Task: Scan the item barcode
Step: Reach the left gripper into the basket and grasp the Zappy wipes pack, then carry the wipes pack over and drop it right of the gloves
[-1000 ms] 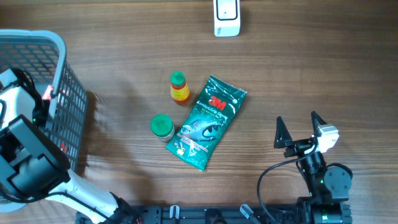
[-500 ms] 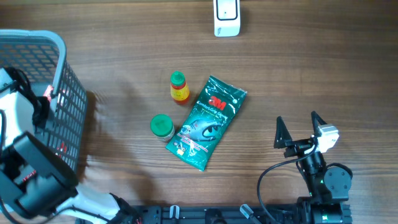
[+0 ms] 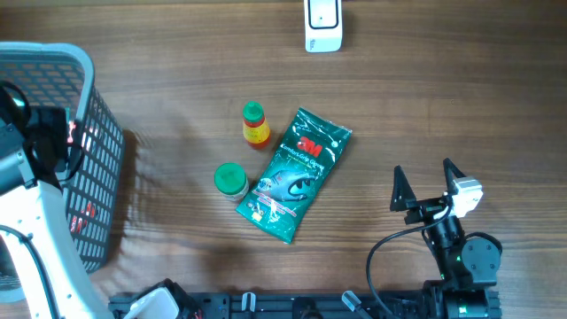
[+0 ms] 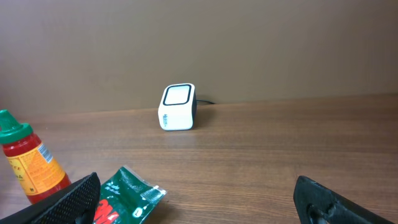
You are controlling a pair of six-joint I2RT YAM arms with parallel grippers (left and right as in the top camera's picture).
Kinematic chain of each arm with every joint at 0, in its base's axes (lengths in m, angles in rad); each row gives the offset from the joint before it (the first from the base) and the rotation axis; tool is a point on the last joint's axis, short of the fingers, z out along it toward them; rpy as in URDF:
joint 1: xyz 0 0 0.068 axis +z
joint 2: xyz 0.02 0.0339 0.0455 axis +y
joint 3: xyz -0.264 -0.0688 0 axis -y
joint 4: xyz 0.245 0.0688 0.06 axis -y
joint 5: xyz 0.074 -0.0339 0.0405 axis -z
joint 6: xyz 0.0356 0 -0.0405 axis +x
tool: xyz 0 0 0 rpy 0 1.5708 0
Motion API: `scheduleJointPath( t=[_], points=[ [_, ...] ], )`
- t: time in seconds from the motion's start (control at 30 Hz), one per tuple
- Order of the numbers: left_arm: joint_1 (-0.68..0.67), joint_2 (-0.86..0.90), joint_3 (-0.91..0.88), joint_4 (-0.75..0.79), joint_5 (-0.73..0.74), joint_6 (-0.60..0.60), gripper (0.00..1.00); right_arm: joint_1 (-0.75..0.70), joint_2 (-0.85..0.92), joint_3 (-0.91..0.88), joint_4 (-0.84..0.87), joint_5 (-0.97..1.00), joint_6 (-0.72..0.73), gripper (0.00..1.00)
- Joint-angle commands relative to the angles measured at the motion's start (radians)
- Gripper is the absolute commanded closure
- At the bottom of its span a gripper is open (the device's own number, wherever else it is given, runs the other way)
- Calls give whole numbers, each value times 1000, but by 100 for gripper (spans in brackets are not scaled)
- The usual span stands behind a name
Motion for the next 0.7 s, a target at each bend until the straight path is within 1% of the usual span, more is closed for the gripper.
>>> scheduleJointPath(
  t=[0.0,0.13,0.3,0.33,0.43,0.47,0.53,0.57,0.63,0.67],
  points=[
    [-2,-14,3,4,8,27,55,2,-6,-1,6,6,13,0],
    [-2,-59,3,34,8,27,55,2,-6,-1,6,6,13,0],
    [-2,-236,3,83,21,26,55,2,-6,-1,6,6,13,0],
    [-2,-277,3,89,54,26,54,2,-6,-1,6,6,13,0],
    [-28,-386,3,157,311,15,54,2,-6,-1,6,6,13,0],
    [-68,-416,3,196,410,11,55,2,-6,-1,6,6,13,0],
    [-161,-430,3,236,484,11,54,2,-6,-1,6,6,13,0],
    [-232,-430,3,237,487,13,54,2,-6,-1,6,6,13,0],
    [-416,-406,3,230,486,24,54,2,-6,-1,6,6,13,0],
    [-480,-393,3,230,482,24,54,2,-6,-1,6,6,13,0]
  ],
)
